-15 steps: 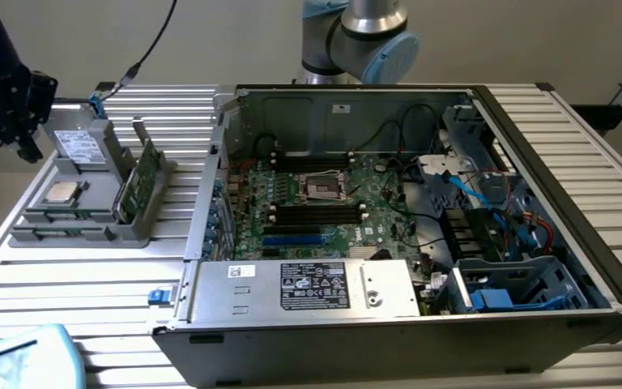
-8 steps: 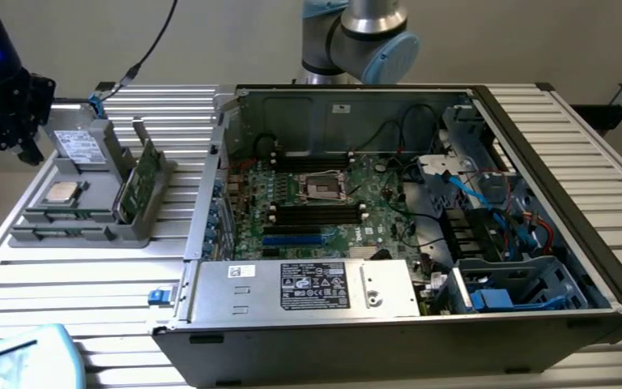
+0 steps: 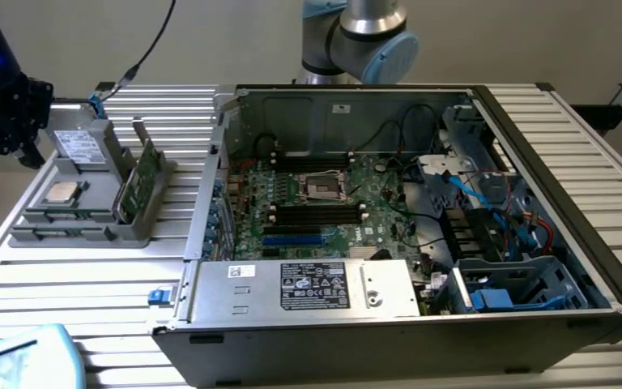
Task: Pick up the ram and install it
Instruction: 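Pick up the ram and move it above insertion slot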
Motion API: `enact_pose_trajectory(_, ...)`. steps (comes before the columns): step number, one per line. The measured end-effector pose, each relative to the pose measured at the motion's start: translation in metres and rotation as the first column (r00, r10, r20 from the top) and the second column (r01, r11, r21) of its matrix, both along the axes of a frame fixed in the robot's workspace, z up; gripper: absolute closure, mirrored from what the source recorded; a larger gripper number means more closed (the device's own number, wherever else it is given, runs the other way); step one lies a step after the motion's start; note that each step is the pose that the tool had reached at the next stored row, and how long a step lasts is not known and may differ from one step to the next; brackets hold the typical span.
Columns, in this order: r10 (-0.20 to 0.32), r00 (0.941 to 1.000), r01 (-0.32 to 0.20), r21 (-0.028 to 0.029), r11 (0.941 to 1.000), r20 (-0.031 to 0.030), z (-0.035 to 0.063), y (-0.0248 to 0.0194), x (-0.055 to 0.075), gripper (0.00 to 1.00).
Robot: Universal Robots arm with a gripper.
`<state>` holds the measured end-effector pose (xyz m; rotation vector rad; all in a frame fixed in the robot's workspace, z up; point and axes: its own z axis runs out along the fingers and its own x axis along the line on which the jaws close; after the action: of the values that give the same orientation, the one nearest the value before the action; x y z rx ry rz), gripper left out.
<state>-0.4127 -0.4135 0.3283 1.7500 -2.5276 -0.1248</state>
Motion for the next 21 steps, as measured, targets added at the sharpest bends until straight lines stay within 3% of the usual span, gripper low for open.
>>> enact_pose_trajectory(5, 0.057, 0.9984, -0.057, 0.0012, 0.9984, 0.0011, -0.0016, 0.0, -0.0016, 0.89)
enact_pose_trajectory(10, 0.147, 0.9891, -0.147, 0.0016, 0.9891, 0.0013, -0.0029, 0.0, -0.0017, 0.89)
enact_pose_trajectory(16, 0.255, 0.967, -0.255, 0.0036, 0.9669, 0.0017, -0.0042, 0.0, -0.0017, 0.89)
enact_pose_trajectory(21, 0.342, 0.9398, -0.342, 0.0053, 0.9398, 0.0024, -0.0049, -0.0001, -0.0018, 0.89)
